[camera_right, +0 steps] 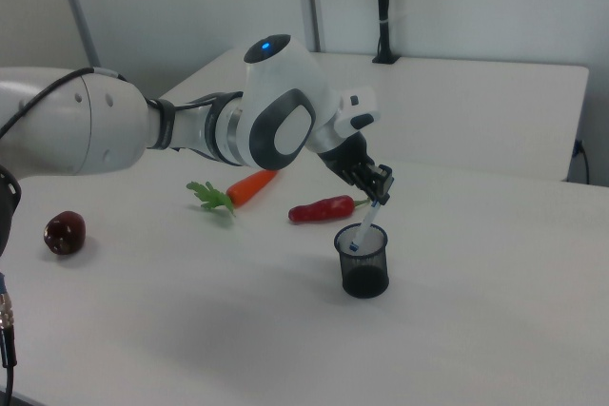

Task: Place marker
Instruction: 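Lower the marker into the pen cup and open the gripper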

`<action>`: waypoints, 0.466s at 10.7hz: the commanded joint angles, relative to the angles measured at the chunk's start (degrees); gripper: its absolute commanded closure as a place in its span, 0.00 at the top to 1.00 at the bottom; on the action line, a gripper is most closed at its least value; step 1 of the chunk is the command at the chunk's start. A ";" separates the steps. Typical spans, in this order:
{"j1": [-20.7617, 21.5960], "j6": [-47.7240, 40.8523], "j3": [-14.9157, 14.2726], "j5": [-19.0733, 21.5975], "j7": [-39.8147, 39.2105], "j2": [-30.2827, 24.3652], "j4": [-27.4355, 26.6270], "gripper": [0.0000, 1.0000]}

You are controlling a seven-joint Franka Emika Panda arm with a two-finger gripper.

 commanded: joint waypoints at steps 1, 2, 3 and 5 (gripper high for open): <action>0.38 0.76 -0.47 -0.96 0.49 -1.35 -1.63 0.44; 0.38 0.68 -0.47 -0.96 0.49 -1.35 -1.63 0.67; 0.47 0.68 -0.47 -0.87 0.75 -1.35 -1.63 1.00; 0.82 0.59 -0.47 -0.87 2.24 -1.43 -1.63 1.00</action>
